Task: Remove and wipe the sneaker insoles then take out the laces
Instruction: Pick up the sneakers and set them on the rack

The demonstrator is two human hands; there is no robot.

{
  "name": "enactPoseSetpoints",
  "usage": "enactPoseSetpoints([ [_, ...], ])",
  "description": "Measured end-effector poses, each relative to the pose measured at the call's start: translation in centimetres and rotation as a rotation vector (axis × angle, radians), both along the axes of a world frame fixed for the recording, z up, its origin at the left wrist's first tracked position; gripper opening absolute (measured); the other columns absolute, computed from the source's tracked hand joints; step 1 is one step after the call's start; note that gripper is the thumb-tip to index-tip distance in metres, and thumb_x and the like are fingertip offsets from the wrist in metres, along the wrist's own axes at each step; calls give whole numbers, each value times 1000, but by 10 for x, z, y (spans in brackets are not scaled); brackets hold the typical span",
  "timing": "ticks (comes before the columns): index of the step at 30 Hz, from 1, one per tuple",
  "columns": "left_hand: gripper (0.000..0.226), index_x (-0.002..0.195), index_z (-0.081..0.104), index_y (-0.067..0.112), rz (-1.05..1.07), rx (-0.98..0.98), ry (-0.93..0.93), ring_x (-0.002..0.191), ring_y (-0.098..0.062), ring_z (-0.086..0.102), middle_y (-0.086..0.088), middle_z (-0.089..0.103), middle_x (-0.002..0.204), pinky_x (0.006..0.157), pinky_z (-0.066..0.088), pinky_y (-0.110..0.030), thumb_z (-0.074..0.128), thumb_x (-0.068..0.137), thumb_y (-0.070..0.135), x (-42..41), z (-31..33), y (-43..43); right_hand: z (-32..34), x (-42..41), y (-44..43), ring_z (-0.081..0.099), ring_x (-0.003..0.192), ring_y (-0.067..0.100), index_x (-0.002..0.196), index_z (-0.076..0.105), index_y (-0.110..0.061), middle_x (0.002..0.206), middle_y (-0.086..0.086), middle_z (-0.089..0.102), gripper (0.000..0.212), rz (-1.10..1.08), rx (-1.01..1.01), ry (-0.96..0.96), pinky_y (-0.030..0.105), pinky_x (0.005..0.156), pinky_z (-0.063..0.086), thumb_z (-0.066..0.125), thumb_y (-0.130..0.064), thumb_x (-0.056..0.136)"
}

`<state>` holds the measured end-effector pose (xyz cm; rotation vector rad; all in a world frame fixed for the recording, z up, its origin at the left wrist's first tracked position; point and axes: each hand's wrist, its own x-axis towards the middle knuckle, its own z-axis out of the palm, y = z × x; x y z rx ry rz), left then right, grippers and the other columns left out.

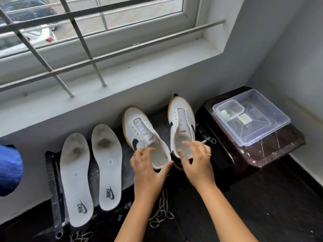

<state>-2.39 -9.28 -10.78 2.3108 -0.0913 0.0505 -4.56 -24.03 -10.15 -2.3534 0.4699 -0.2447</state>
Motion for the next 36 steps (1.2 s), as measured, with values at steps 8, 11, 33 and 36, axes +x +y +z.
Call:
enactPoseSetpoints([
  [8, 86, 147, 17, 16, 348, -195, 617, 124, -35, 45, -16, 44, 139, 104, 39, -43, 66, 77, 23, 41, -5, 0, 5, 34, -14, 52, 117, 30, 141, 32, -27, 137, 6, 49, 63, -269, 295, 534, 38, 92, 46, 55, -25, 83],
  [11, 88, 151, -4, 23, 312, -152, 707, 121, -35, 48, -17, 43, 140, 99, 43, -41, 49, 81, 9, 39, -1, -7, 10, 39, -15, 57, 106, 31, 129, 46, -30, 125, 7, 56, 54, -254, 264, 529, 31, 80, 47, 46, -8, 79],
  [33, 76, 152, 9, 19, 414, -168, 482, 134, -34, 34, -10, 34, 152, 109, 31, -43, 33, 84, -3, 33, -1, -42, 13, 57, -45, 58, 93, 23, 128, 52, -40, 115, -1, 65, 66, -53, 84, 430, 25, 59, 41, 37, 4, 81],
  [36, 73, 151, 11, 16, 452, -168, 475, 133, -35, 35, -11, 35, 151, 108, 31, -44, 34, 84, -2, 31, -3, -45, 11, 56, -47, 54, 83, 20, 123, 55, -42, 108, -3, 67, 66, -46, 82, 411, 24, 53, 38, 37, 4, 79],
])
